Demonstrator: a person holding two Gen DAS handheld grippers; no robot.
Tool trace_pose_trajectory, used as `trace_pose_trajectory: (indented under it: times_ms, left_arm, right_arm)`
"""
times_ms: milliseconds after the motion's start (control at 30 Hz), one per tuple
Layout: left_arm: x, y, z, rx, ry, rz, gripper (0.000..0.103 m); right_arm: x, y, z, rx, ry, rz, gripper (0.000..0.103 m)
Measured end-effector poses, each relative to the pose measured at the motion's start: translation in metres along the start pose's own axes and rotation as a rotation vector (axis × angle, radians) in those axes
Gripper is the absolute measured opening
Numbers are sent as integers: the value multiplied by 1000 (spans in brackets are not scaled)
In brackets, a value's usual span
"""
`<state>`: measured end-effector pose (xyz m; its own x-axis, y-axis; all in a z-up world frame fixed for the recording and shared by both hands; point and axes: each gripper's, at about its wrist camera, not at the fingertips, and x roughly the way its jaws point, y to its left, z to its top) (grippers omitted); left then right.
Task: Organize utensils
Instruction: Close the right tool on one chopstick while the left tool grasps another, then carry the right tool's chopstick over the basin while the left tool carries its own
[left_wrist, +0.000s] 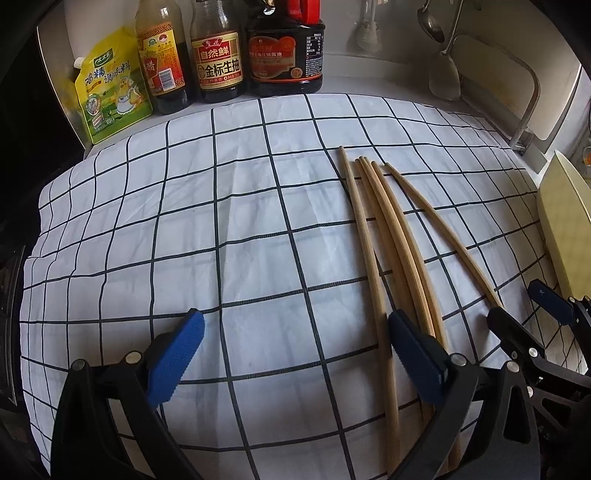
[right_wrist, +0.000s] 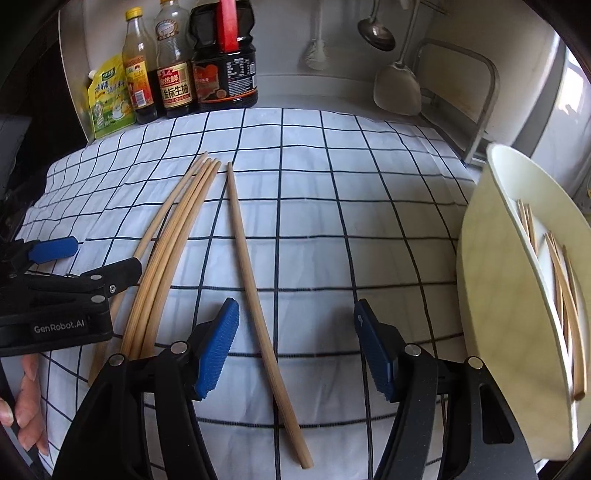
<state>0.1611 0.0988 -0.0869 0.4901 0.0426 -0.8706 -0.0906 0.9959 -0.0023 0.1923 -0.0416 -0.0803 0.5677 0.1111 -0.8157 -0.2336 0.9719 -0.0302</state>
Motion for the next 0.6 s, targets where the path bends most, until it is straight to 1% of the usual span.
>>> trace_pose_trajectory:
  times_ms: [67,100,133,167,200,233,267,300,333,367,433,533,600]
  left_arm:
    - [0,0,0,4,-11,-6,94]
    - [-2,-1,-1,11,-22,-9,91]
    - [-3,-2,-1,14,-29,-11,84]
    - [-5,-3,-1,17,-33,-12,78]
    - [-7,-4,-1,24,-36,-16,74]
    - [-8,-5,-2,30,-38,-20,66]
    - [-10,-6,-3,35,-39,-25,57]
    - [-12,-6,-4,39,-41,-32,52]
    - [-13,-7,-5,41,-43,-37,38]
    - [-15,-7,-5,43,-43,-44,22]
    - [-17,-6,-7,36,-39,-67,8]
    - [-19,-1,-11,15,-40,-109,7]
    - [-20,2,-13,5,-40,-114,7]
  right_arm:
    - [1,3,2,-25,-2,-1,61]
    - [1,4,2,-34,-3,3,59]
    - [2,5,3,-40,-6,13,56]
    - [2,6,3,-44,-6,35,49]
    - [2,6,4,-44,-3,59,40]
    - [2,7,4,-47,-1,69,38]
    - [1,9,4,-58,-2,69,30]
    - [0,12,4,-68,-3,72,15]
    - [-1,15,4,-77,-4,68,8]
    - [-1,18,3,-81,-5,62,7]
    - [-2,18,2,-68,-13,73,6]
    - [-5,15,-2,-23,-21,108,6]
    - [-9,13,-4,2,-32,124,6]
